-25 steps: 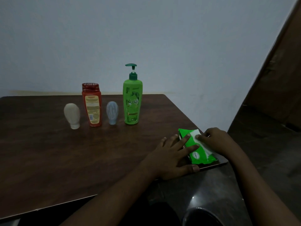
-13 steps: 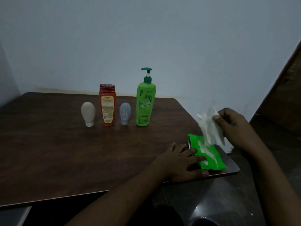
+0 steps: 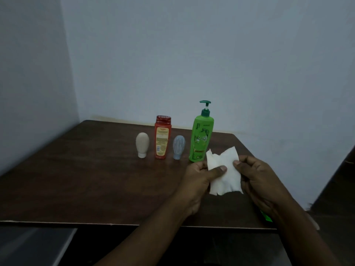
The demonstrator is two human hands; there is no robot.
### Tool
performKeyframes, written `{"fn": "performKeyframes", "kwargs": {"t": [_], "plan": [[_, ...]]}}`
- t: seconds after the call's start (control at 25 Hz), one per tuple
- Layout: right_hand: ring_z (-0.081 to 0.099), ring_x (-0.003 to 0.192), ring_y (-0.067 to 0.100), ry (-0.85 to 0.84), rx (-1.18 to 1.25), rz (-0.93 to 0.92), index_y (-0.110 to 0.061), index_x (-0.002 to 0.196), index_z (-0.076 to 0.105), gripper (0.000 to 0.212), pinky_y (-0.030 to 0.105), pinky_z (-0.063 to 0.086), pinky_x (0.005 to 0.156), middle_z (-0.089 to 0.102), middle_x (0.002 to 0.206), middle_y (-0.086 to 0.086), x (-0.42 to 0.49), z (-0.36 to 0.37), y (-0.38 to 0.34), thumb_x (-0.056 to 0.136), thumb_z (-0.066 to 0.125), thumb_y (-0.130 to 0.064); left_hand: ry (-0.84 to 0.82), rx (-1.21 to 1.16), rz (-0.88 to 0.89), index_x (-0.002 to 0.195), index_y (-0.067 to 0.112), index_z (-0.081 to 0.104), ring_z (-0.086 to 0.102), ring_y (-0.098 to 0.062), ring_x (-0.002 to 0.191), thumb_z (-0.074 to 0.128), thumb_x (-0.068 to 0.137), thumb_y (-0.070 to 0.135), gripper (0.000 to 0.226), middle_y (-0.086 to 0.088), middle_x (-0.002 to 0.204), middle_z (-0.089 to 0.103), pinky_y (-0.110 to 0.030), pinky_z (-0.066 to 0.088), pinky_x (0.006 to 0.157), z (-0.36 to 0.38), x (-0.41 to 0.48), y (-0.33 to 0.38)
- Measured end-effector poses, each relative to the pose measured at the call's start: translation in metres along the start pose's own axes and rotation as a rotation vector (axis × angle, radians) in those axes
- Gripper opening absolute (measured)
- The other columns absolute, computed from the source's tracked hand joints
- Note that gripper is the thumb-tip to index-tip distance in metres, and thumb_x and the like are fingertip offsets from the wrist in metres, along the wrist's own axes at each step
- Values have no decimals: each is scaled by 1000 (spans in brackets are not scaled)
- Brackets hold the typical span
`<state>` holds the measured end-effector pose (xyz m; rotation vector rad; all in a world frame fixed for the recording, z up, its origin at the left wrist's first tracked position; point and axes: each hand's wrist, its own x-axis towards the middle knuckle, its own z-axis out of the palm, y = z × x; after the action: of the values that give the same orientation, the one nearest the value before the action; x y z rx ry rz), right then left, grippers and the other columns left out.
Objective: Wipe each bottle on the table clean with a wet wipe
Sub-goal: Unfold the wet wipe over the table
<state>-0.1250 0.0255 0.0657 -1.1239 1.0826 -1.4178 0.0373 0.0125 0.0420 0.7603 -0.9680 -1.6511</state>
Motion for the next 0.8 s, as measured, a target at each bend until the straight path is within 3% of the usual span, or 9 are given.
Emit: {"fn": "performKeyframes", "kwargs": {"t": [0.2,0.32,0.48,0.64,0.72,0.8], "plan": [[71,100,37,-48,47,11,6,115,61,24,50,60,82,72,109,22,-9,30,17,94,57,-6,32,101,45,116,4,70,79,-22,94,73,88,-3,29,-10,106,81,-35,65,78,-38,-15,12],[71,100,37,-69,23,-4,4,115,63,26,49,59,83,72,109,22,-14,42,29,89,63,-4,81,118,41,113,6,72,78,-24,96,66,93,-2,22,-11,106,80,-39,64,80,-53,-25,16],[72,97,33,-70,44,4,3,111,65,21,42,62,77,74,106,19,-14,51,39,91,60,0,154,-81,-25,108,-2,71,77,-32,95,48,99,-3,24,-22,105,78,-50,60,91,-72,-26,13],[73,95,32,-87,25,17,1,111,66,20,37,62,70,75,104,18,-15,62,46,92,60,-1,102,-108,-47,119,-5,69,73,-37,108,63,96,6,26,-24,115,75,-56,54,103,-82,-31,9],[73,94,34,-90,17,5,2,111,66,20,37,62,67,75,103,19,-16,65,48,91,61,0,108,2,-31,119,-4,70,74,-37,108,71,90,1,29,-23,114,76,-53,57,99,-86,-34,10],[74,91,34,-79,6,-4,3,109,66,19,37,62,65,75,101,19,-15,65,48,92,61,-1,159,12,-38,116,-3,70,75,-37,106,64,94,-1,23,-22,113,77,-50,60,94,-90,-33,11]]}}
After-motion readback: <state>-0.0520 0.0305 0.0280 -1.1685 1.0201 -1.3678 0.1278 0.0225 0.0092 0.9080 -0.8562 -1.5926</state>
